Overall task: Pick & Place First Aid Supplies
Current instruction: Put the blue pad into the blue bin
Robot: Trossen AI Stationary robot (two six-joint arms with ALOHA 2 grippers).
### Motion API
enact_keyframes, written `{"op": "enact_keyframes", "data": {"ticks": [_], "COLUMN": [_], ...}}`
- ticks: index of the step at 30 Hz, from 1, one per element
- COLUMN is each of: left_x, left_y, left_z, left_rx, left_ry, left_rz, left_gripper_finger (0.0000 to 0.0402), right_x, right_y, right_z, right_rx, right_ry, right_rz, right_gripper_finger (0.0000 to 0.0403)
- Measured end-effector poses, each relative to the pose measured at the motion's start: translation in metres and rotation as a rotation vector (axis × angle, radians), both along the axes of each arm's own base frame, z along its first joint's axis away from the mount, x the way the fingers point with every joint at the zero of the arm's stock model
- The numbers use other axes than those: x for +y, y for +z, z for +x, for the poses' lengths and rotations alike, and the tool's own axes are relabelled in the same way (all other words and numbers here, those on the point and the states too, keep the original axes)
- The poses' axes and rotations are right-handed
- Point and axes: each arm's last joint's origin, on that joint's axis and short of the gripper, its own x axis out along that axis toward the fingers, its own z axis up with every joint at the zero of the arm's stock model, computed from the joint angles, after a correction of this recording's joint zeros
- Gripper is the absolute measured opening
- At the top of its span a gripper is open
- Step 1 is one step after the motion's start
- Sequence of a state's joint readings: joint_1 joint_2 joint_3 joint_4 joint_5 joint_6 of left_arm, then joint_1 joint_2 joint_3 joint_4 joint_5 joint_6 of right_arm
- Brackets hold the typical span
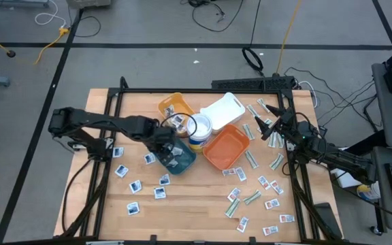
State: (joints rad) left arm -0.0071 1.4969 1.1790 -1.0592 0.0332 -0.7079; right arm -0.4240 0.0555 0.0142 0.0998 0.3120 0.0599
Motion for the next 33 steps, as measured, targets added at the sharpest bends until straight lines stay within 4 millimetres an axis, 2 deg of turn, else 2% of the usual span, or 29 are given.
{"op": "enact_keyframes", "data": {"ticks": [7,11,18,27,33], "left_x": [-0.002,-0.005,-0.015,-0.011,-0.002], "left_y": [0.014,0.011,-0.017,-0.063,-0.065], "left_z": [-0.029,-0.045,-0.074,-0.115,-0.112], "left_rx": [0.108,0.185,0.320,0.512,0.475], "left_ry": [-0.065,-0.085,-0.044,0.208,0.363], "left_rz": [-0.046,-0.108,-0.192,-0.132,-0.054], "left_gripper_finger": [0.0234,0.0234,0.0234,0.0234,0.0216], "right_x": [0.000,0.000,0.000,0.000,0.000], "right_y": [0.000,0.000,0.000,0.000,0.000], "right_z": [0.000,0.000,0.000,0.000,0.000], "right_rx": [0.000,0.000,0.000,0.000,0.000], "right_ry": [0.000,0.000,0.000,0.000,0.000], "right_rz": [0.000,0.000,0.000,0.000,0.000], "right_gripper_finger": [0.0377,0.0377,0.0377,0.0377,0.0377]}}
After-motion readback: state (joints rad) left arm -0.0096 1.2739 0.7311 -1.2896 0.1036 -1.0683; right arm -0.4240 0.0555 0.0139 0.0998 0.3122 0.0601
